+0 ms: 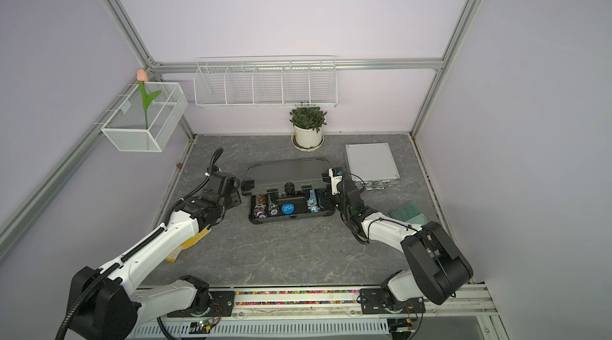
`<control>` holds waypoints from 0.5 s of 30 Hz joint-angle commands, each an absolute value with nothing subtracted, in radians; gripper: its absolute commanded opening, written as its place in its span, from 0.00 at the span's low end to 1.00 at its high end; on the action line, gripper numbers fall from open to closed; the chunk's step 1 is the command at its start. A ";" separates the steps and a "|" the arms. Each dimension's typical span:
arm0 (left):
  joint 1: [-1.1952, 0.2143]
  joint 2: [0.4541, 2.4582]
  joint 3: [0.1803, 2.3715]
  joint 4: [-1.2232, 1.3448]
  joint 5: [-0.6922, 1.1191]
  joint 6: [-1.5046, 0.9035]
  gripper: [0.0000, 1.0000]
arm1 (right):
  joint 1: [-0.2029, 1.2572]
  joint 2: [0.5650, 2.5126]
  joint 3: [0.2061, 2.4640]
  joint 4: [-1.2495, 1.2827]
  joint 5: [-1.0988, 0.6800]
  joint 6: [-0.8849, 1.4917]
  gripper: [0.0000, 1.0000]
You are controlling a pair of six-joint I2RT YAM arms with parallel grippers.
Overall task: Close the poker set cases
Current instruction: Close the lid of the poker set case.
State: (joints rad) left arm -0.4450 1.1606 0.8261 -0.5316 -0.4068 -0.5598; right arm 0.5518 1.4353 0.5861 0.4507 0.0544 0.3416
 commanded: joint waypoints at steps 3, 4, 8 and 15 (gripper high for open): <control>-0.443 1.099 0.818 -0.571 -0.429 -0.524 0.44 | 0.553 1.421 0.546 0.495 0.068 0.380 0.62; -0.443 1.093 0.819 -0.567 -0.424 -0.519 0.44 | 0.555 1.421 0.538 0.498 0.069 0.376 0.62; -0.443 1.088 0.834 -0.523 -0.398 -0.491 0.45 | 0.561 1.418 0.490 0.539 0.069 0.357 0.63; -0.446 1.161 0.904 -0.483 -0.345 -0.467 0.46 | 0.569 1.417 0.450 0.546 0.084 0.342 0.63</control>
